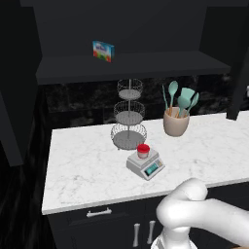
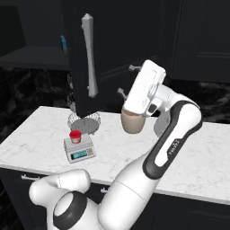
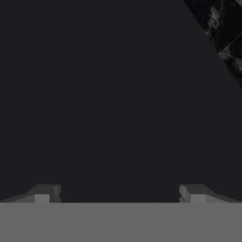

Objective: Pick the jam and place it on the digital scale for weighing, and close the cabinet.

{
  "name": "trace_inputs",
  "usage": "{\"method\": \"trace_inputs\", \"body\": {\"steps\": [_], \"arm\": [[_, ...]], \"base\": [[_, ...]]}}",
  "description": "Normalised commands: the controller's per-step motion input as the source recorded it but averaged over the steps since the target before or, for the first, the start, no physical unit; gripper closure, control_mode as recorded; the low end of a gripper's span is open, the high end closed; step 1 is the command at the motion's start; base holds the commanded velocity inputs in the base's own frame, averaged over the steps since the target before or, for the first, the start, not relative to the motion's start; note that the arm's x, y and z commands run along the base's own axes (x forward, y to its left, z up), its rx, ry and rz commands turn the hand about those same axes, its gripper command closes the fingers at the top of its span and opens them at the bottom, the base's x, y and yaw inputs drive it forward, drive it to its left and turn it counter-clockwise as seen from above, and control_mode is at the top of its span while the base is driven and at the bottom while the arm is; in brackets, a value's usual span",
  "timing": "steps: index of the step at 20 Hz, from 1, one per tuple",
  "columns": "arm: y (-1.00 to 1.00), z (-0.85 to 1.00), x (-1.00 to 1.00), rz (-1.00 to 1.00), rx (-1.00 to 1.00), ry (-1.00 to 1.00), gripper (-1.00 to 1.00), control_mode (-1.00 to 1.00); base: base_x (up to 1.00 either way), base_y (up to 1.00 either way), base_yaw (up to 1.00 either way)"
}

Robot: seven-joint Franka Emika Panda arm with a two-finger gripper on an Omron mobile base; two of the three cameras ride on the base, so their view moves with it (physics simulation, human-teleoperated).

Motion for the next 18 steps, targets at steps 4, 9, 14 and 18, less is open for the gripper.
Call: {"method": "trace_inputs", "body": {"steps": [4, 9, 14, 18], "arm": [[1.0, 0.0, 0.49, -0.32, -0.18, 0.14, -1.0, -1.0], [1.0, 0.0, 0.62, -0.44, -0.25, 0.14, -1.0, -1.0], [0.99, 0.0, 0.52, -0.5, -0.27, 0.09, -1.0, -1.0], [1.0, -0.07, 0.95, -0.34, -0.24, 0.04, -1.0, -1.0]], "base": [[0.0, 0.0, 0.0], [0.0, 0.0, 0.0], [0.0, 0.0, 0.0], [0.0, 0.0, 0.0]]}}
